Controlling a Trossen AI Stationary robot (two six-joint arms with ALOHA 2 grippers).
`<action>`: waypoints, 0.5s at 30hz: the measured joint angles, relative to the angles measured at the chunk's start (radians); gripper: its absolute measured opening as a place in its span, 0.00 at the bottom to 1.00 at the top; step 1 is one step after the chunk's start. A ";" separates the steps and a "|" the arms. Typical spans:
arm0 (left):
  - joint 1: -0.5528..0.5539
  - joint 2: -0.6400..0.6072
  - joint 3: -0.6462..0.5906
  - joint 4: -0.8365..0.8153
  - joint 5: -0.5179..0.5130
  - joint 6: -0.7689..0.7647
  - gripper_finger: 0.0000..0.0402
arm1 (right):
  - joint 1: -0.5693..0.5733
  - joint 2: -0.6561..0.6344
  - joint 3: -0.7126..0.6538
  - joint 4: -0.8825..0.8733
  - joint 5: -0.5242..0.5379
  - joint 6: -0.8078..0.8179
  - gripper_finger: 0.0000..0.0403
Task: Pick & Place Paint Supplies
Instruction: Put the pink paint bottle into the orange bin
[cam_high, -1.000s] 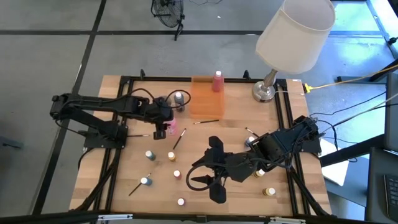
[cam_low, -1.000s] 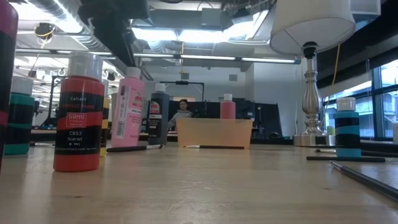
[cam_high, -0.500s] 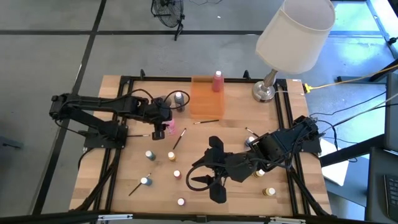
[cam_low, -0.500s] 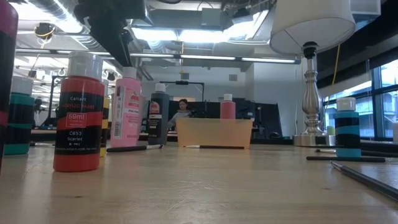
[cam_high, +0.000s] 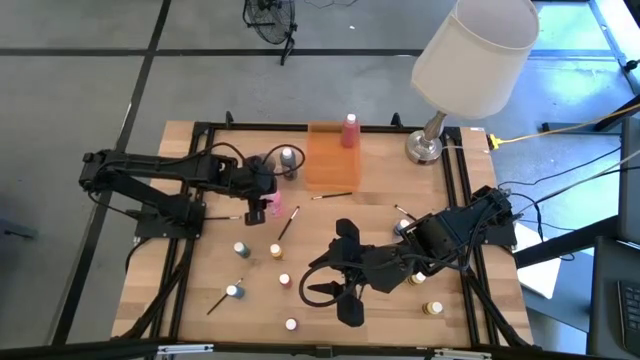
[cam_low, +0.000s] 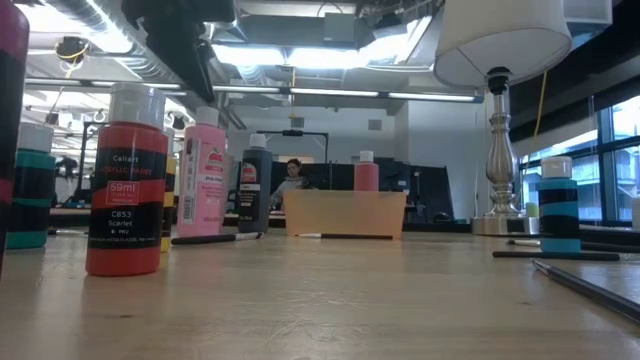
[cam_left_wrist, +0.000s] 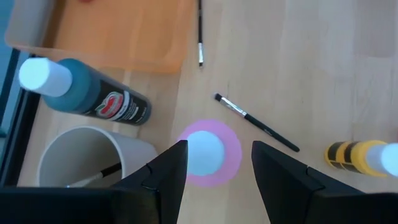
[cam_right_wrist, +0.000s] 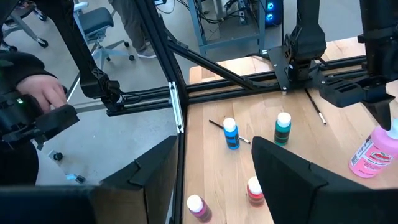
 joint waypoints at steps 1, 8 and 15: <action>0.000 0.000 0.000 0.000 -0.002 -0.007 0.44 | 0.000 0.000 0.000 0.000 0.000 0.000 0.52; -0.010 0.000 0.001 0.001 -0.002 -0.012 0.45 | 0.000 0.000 0.000 -0.001 0.000 0.000 0.52; -0.026 0.000 0.001 0.002 0.073 0.021 0.45 | 0.000 0.000 0.000 -0.008 0.000 -0.001 0.52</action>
